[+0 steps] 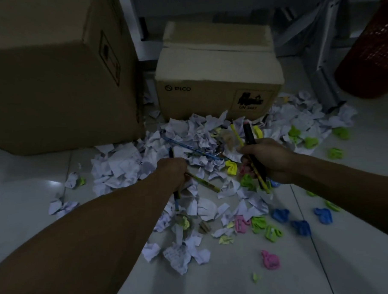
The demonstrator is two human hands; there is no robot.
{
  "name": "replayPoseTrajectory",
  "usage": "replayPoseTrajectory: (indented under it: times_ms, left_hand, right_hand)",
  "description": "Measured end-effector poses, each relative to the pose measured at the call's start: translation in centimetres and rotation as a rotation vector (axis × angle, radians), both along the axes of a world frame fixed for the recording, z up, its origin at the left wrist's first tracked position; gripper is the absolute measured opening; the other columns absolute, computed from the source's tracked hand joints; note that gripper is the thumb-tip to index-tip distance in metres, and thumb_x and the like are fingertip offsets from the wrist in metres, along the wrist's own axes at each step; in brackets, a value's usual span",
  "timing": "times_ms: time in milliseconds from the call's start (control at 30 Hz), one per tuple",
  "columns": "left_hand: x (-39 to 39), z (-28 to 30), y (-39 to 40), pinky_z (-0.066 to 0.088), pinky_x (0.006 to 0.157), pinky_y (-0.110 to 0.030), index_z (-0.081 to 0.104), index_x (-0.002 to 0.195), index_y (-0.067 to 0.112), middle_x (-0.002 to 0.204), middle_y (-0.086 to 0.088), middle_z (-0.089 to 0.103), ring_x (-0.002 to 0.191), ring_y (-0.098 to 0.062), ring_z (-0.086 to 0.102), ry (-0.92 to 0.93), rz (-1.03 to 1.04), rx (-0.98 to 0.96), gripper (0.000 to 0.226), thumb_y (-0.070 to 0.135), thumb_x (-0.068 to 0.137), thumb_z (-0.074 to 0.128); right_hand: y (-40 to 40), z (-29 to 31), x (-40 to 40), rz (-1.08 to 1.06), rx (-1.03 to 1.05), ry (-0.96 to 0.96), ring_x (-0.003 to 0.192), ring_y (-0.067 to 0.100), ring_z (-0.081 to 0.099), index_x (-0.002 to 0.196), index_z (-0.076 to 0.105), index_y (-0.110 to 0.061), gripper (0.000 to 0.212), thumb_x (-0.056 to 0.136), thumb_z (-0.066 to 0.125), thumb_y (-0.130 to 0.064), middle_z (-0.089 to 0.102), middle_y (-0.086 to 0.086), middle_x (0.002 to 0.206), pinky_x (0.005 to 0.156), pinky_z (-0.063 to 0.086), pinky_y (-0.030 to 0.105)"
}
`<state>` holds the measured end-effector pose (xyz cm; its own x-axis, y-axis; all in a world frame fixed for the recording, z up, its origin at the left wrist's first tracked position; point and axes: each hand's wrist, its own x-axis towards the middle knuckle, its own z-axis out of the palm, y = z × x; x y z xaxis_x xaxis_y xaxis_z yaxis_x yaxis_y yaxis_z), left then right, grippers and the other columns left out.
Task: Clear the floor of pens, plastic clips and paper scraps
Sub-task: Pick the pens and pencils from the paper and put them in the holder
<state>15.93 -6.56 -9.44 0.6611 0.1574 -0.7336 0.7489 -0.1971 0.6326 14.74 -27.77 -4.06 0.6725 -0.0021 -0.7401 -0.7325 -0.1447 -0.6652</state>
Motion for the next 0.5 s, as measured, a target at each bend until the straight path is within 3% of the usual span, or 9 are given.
replayPoseTrajectory:
  times_ms: [67, 133, 200, 300, 367, 433, 500]
  left_hand:
    - [0.2, -0.7, -0.1, 0.046, 0.038, -0.018, 0.055, 0.121, 0.001, 0.073, -0.002, 0.048, 0.058, -0.012, 0.048, -0.007, 0.095, -0.051, 0.028, 0.007, 0.096, 0.045]
    - [0.1, 0.1, 0.1, 0.031, 0.029, -0.015, 0.053, 0.102, 0.005, 0.071, -0.009, 0.049, 0.048, -0.016, 0.038, 0.053, 0.157, -0.047, 0.010, 0.009, 0.095, 0.046]
    - [-0.4, 1.3, 0.1, 0.026, 0.035, -0.015, 0.053, 0.093, 0.002, 0.070, -0.016, 0.057, 0.039, -0.016, 0.032, 0.066, 0.097, -0.071, 0.009, 0.010, 0.095, 0.049]
    - [-1.3, 3.7, 0.1, 0.026, 0.038, -0.019, 0.059, 0.102, 0.000, 0.082, -0.018, 0.064, 0.032, -0.014, 0.030, 0.079, -0.088, -0.153, 0.017, 0.017, 0.097, 0.056]
    - [-1.6, 4.6, -0.3, 0.027, 0.041, -0.022, 0.058, 0.109, 0.001, 0.091, -0.018, 0.063, 0.032, -0.013, 0.027, 0.060, -0.161, -0.191, 0.023, 0.020, 0.095, 0.060]
    - [-1.8, 5.1, -1.1, 0.026, 0.044, -0.024, 0.056, 0.103, 0.001, 0.088, -0.018, 0.062, 0.033, -0.013, 0.026, 0.002, -0.182, -0.186, 0.023, 0.020, 0.093, 0.063]
    - [-1.8, 4.9, -1.9, 0.027, 0.042, -0.021, 0.057, 0.095, 0.002, 0.081, -0.015, 0.057, 0.033, -0.013, 0.027, -0.063, -0.166, -0.162, 0.023, 0.022, 0.091, 0.066]
  right_hand:
    - [0.3, -0.4, 0.2, -0.037, 0.052, 0.018, 0.059, 0.028, 0.040, 0.121, 0.039, -0.009, 0.021, 0.101, 0.047, -0.011, 0.043, 0.012, 0.070, 0.060, 0.036, 0.041]
    - [0.5, -0.8, 0.4, -0.078, 0.122, 0.054, 0.061, 0.029, 0.039, 0.129, 0.034, -0.012, 0.030, 0.102, 0.045, -0.011, 0.043, 0.012, 0.071, 0.062, 0.035, 0.042]
    - [0.9, -1.1, 0.4, -0.095, 0.201, 0.085, 0.063, 0.028, 0.039, 0.126, 0.028, -0.018, 0.027, 0.103, 0.041, -0.012, 0.043, 0.010, 0.073, 0.066, 0.035, 0.041]
    - [1.9, -1.3, -0.2, -0.070, 0.283, 0.123, 0.062, 0.026, 0.041, 0.122, 0.036, -0.012, 0.020, 0.102, 0.042, -0.011, 0.046, 0.010, 0.074, 0.067, 0.037, 0.038]
    - [2.9, -1.6, -0.5, -0.056, 0.326, 0.146, 0.066, 0.029, 0.053, 0.129, 0.039, -0.010, 0.028, 0.102, 0.046, -0.012, 0.057, 0.014, 0.085, 0.063, 0.046, 0.036]
    - [3.7, -1.6, -0.9, -0.015, 0.402, 0.184, 0.087, 0.034, 0.065, 0.129, 0.045, -0.007, 0.028, 0.102, 0.044, -0.016, 0.063, 0.018, 0.108, 0.073, 0.056, 0.042]
    - [4.0, -1.5, -1.3, 0.051, 0.474, 0.231, 0.098, 0.037, 0.066, 0.117, 0.055, -0.005, 0.028, 0.104, 0.039, -0.023, 0.066, 0.018, 0.111, 0.085, 0.054, 0.048]
